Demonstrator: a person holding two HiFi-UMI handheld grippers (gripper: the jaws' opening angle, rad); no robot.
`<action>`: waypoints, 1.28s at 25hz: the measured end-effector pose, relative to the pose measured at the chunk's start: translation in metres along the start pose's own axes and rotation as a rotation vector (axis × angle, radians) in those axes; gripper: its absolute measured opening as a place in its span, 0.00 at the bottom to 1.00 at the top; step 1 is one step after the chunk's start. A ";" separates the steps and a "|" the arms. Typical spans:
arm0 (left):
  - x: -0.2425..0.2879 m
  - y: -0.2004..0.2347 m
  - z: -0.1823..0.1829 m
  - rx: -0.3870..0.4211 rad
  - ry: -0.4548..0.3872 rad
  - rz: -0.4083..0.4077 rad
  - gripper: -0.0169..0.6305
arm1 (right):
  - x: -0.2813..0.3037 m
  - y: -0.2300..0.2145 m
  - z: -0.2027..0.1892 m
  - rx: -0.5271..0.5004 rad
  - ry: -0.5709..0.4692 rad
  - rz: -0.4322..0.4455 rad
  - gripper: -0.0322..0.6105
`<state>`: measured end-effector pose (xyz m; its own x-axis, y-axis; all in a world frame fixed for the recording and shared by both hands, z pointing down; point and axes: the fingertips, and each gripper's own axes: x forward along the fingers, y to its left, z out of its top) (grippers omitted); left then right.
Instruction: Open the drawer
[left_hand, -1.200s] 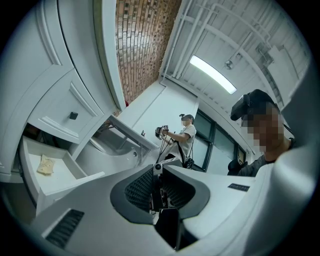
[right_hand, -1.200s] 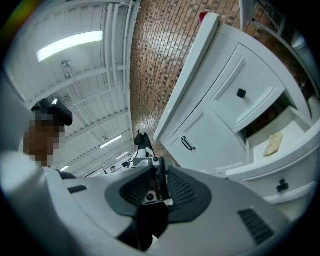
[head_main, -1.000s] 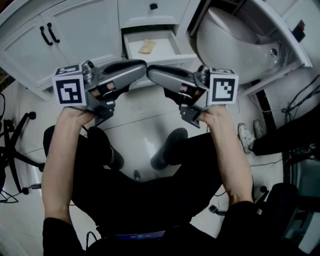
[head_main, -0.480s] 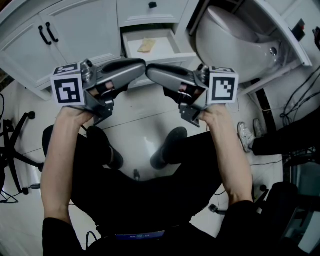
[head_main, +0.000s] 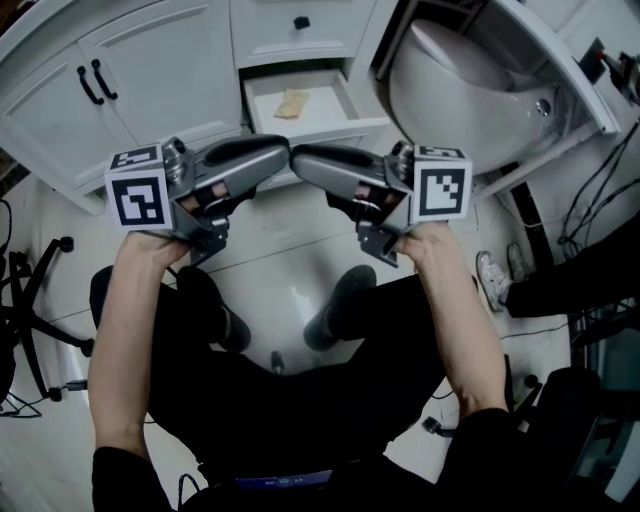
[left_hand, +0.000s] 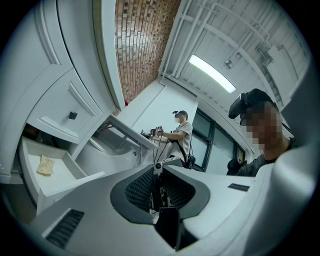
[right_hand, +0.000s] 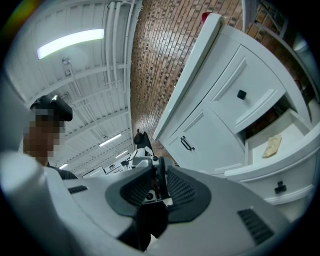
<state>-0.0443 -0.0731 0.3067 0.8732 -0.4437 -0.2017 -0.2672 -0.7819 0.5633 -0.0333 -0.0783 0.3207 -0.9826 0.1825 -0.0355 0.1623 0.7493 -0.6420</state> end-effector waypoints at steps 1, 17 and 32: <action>0.000 0.000 -0.001 -0.006 0.000 -0.002 0.11 | 0.000 0.000 -0.001 0.000 0.001 -0.001 0.23; -0.001 0.001 -0.006 -0.015 0.015 -0.009 0.11 | -0.001 0.000 -0.002 -0.033 0.023 -0.014 0.21; -0.001 0.001 -0.007 -0.017 0.019 -0.009 0.11 | 0.000 0.000 -0.004 -0.030 0.025 -0.013 0.21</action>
